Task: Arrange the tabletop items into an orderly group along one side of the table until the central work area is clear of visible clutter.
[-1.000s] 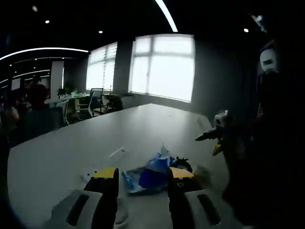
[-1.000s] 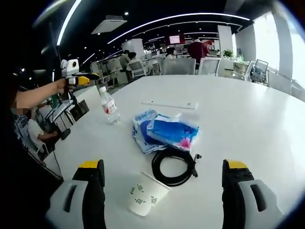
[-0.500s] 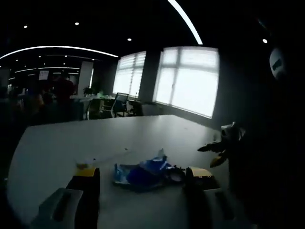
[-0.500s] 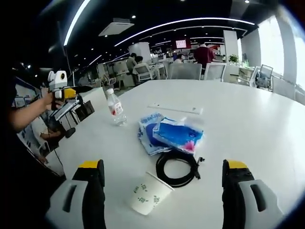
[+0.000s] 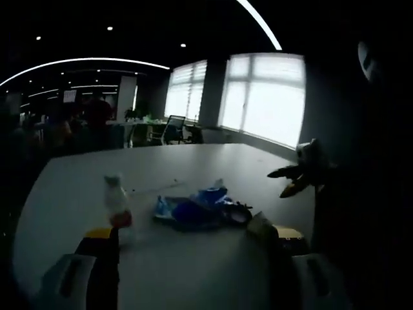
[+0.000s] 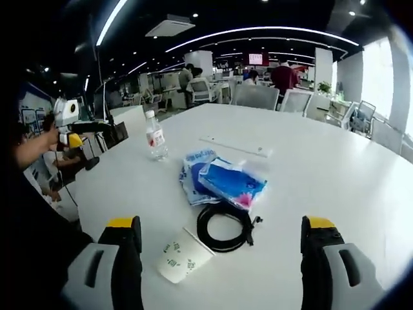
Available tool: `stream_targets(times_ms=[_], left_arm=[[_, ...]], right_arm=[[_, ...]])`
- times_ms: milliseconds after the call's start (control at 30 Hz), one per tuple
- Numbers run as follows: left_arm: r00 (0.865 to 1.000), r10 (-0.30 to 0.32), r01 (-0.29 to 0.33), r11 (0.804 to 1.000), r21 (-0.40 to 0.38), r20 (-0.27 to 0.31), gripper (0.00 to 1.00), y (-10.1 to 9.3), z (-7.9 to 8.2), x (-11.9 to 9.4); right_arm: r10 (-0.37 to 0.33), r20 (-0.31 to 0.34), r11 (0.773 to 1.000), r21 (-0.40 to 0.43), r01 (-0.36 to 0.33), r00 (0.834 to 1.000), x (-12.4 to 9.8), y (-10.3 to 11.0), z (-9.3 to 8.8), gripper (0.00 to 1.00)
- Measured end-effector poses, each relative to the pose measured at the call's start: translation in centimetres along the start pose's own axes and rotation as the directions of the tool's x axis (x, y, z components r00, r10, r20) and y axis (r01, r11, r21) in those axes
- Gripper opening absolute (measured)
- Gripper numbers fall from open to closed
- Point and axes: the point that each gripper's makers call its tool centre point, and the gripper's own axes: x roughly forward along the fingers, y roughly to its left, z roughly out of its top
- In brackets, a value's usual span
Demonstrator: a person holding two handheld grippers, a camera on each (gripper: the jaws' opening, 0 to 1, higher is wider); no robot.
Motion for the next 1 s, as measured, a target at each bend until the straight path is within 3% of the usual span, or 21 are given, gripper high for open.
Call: stream_targets(times_ms=[200,367,600,800,1000], left_arm=[[0.999,-0.015,0.015,1.0,0.012,-0.051,1.0,-0.2,-1.0,0.1],[0.997,-0.037,0.039,0.999,0.028,-0.071,1.0,-0.7,-1.0,0.5],[0.996,-0.06,0.062,0.997,0.038,-0.062,1.0,-1.0,-1.0,0.6],[0.995,-0.063,0.067,0.997,0.045,-0.073,1.0,-1.4,-1.2,0.7],[0.996,-0.082,0.083,0.996,0.033,-0.03,0.99,-1.8,-0.6,0.6]], right_arm=[[-0.007,-0.024,1.0,-0.02,0.007,1.0,-0.3,-0.2,-0.9,1.0],[0.005,-0.03,1.0,-0.023,-0.006,1.0,-0.7,0.2,-1.1,1.0],[0.043,-0.055,0.998,-0.046,-0.046,0.998,-0.8,1.0,-1.5,0.99],[0.135,-0.127,0.981,-0.119,-0.151,0.983,-0.1,2.4,-2.2,0.92],[0.228,-0.206,0.95,-0.166,-0.264,0.952,0.7,3.5,-2.7,0.77]])
